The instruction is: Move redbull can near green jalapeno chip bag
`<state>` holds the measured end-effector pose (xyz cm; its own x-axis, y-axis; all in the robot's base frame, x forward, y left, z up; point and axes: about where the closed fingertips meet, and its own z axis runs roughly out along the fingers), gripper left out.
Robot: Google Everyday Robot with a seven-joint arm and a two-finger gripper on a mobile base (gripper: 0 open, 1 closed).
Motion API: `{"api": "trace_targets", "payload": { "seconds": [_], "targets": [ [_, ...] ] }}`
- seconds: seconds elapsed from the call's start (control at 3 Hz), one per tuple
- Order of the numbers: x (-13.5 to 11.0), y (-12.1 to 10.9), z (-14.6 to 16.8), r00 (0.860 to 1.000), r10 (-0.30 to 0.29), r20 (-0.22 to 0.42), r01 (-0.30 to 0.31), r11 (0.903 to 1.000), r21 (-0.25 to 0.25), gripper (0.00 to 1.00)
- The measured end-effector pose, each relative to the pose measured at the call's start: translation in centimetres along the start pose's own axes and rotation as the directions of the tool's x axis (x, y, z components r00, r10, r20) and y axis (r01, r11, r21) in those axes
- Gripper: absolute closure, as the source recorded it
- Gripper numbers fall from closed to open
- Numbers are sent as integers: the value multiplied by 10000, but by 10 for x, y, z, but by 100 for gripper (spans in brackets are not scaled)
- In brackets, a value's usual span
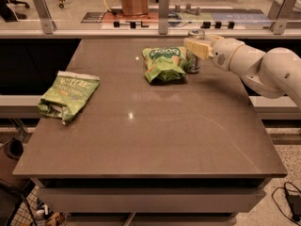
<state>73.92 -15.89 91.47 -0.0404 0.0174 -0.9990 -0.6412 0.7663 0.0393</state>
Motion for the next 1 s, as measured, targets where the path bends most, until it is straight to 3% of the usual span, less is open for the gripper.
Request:
{"api": "trace_targets", "payload": {
  "seconds": [0.33, 0.67, 1.0],
  "targets": [
    [0, 2, 2, 10000, 2, 1, -2, 10000, -43, 87],
    [0, 4, 4, 10000, 4, 2, -4, 10000, -81, 100],
    [0, 4, 4, 10000, 4, 3, -4, 10000, -83, 100]
  ]
}}
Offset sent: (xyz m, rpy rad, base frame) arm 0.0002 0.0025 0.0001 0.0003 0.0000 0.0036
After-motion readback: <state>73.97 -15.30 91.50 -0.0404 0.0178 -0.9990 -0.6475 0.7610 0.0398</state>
